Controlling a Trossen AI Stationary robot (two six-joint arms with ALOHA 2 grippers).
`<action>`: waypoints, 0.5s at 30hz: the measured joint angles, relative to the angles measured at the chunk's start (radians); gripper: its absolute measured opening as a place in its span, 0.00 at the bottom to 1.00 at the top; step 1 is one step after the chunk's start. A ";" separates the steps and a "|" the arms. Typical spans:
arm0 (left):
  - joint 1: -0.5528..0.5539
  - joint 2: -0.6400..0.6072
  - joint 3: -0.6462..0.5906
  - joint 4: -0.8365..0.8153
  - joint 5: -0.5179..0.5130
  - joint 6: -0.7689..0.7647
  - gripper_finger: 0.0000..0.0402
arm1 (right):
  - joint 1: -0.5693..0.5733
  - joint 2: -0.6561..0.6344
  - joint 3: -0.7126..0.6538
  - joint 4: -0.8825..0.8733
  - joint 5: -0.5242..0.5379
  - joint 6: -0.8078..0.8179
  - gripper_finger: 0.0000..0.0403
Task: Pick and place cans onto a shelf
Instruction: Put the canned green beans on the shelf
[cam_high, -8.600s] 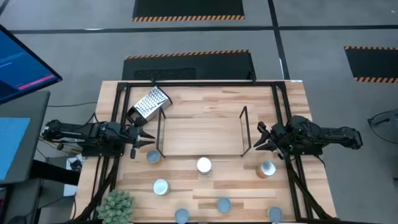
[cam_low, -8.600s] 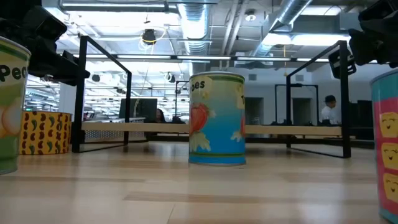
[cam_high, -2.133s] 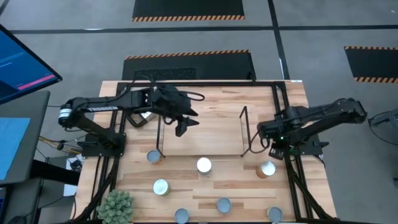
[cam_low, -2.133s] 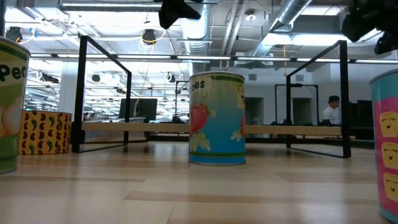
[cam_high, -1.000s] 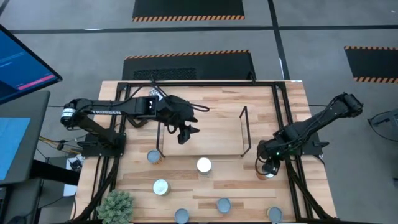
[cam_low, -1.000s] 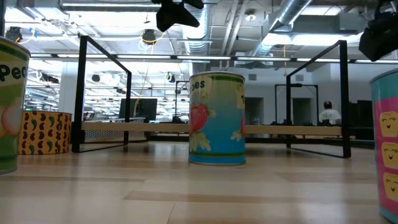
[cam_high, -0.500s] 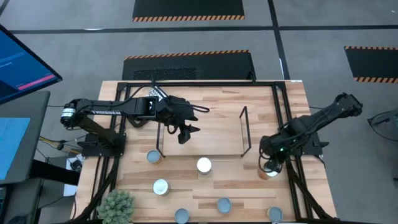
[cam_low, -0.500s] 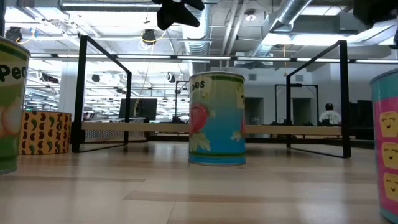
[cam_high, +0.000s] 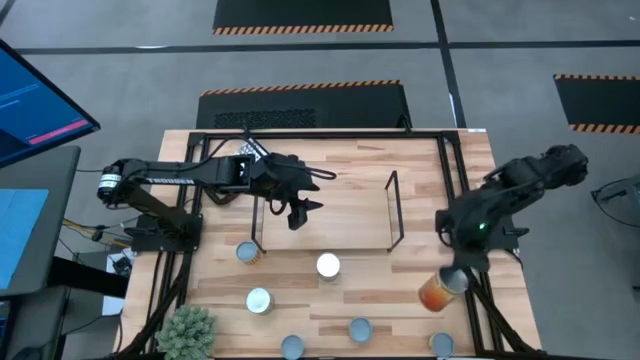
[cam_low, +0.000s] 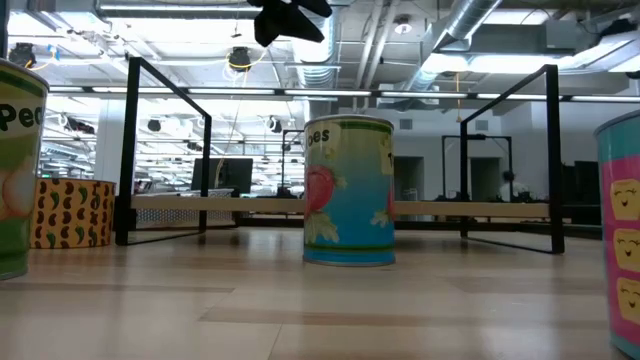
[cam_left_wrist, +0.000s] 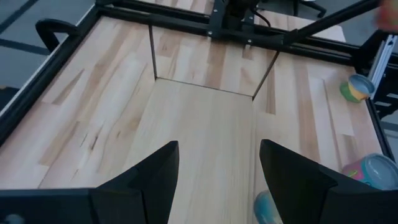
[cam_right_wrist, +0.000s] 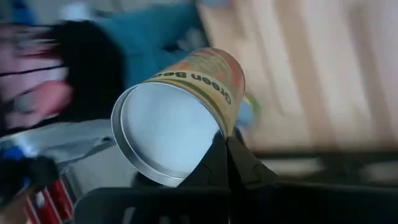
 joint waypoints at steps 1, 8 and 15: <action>0.000 -0.004 0.000 0.000 0.000 0.011 0.53 | -0.005 0.000 0.018 0.032 0.006 -0.026 0.00; 0.000 -0.083 0.000 -0.025 -0.042 0.056 0.53 | -0.096 0.000 0.095 0.139 0.141 -0.324 0.00; 0.000 -0.152 0.000 -0.106 -0.128 0.050 0.53 | -0.308 0.027 0.097 0.154 0.485 -0.540 0.00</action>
